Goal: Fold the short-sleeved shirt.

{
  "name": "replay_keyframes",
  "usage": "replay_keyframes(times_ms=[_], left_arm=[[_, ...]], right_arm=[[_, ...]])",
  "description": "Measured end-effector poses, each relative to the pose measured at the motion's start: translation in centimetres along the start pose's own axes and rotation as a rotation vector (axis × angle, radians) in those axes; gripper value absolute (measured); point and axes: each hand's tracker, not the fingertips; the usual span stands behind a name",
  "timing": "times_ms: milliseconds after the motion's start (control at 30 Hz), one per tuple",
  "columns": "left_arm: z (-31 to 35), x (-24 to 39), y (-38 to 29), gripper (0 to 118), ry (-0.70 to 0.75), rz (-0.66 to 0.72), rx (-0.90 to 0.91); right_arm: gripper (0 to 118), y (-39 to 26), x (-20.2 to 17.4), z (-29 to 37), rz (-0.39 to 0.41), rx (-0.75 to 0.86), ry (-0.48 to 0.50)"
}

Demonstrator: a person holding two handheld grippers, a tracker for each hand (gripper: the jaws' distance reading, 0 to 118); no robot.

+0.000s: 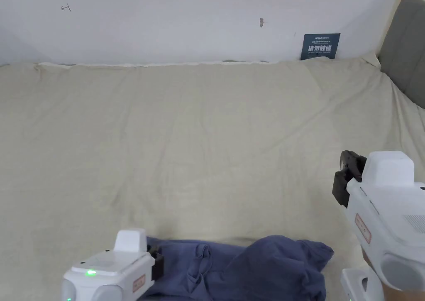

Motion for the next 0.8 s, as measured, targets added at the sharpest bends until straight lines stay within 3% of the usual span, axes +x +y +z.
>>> replay_keyframes(times_ms=[300, 400, 567, 800], left_arm=[[-6.4, 6.2, -3.2, 0, -0.126, -0.019, -0.199], [-6.1, 6.7, -3.5, 0, -0.08, -0.019, -0.129], [-4.9, 5.3, -1.5, 0, -0.133, 0.03, -0.167], [0.3, -0.2, 2.3, 1, -0.22, 0.158, -0.046]], right_arm=[[1, -0.2, 0.2, 0.0, 0.0, -0.007, -0.004], [1, -0.6, 0.4, 0.0, -0.005, -0.018, -0.007], [1, -0.7, 0.8, 0.3, -0.015, -0.022, -0.009], [1, -0.4, 1.1, 0.7, -0.028, -0.008, -0.019]])
